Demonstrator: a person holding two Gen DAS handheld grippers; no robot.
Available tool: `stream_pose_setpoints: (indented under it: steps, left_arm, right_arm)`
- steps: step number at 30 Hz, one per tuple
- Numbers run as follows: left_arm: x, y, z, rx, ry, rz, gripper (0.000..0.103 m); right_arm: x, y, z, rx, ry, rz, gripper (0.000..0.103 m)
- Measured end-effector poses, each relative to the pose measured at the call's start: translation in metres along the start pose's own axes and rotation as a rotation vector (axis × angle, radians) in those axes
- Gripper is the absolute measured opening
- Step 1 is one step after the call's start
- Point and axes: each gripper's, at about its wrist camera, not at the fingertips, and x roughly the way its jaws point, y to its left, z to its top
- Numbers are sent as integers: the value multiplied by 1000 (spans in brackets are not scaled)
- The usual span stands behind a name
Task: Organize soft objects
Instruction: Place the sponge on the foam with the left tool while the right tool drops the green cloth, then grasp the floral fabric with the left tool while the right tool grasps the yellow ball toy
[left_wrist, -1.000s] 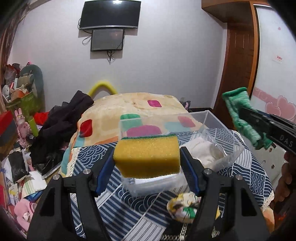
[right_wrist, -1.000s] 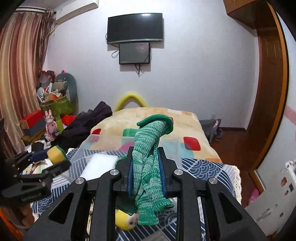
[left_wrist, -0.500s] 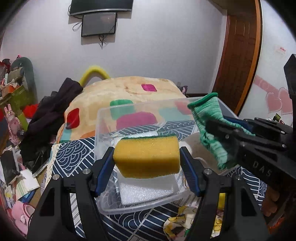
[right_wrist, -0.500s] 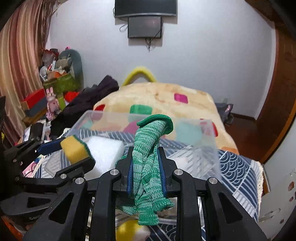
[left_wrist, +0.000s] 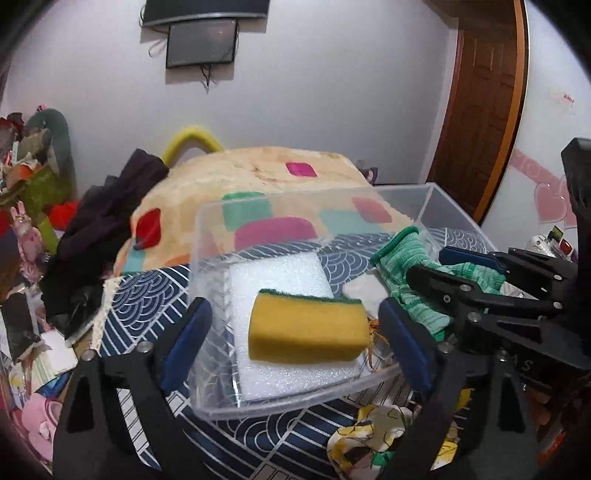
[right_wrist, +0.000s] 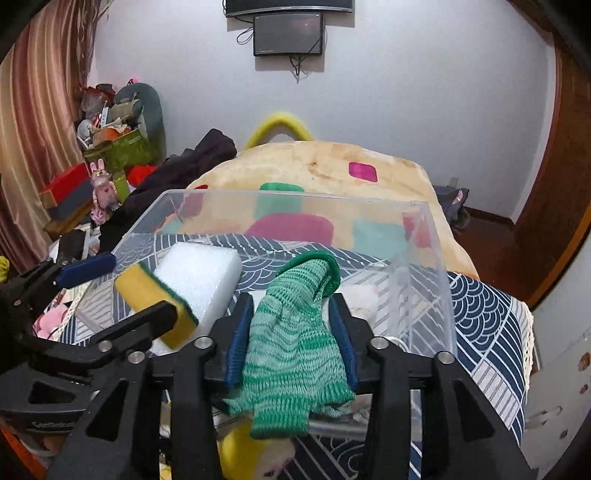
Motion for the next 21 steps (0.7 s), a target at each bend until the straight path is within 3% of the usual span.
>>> stream_pose_setpoints:
  steps: [10, 14, 21]
  left_arm:
    - [-37, 8, 6, -26, -57, -7, 99]
    - [-55, 8, 5, -14, -85, 3, 101]
    - [-69, 7, -15, -20, -61, -22, 101]
  right_arm:
    - [-38, -5, 4, 2, -96, -17, 54]
    - [-55, -4, 0, 12, -131, -1, 65]
    - [-62, -4, -25, 25, -131, -4, 65]
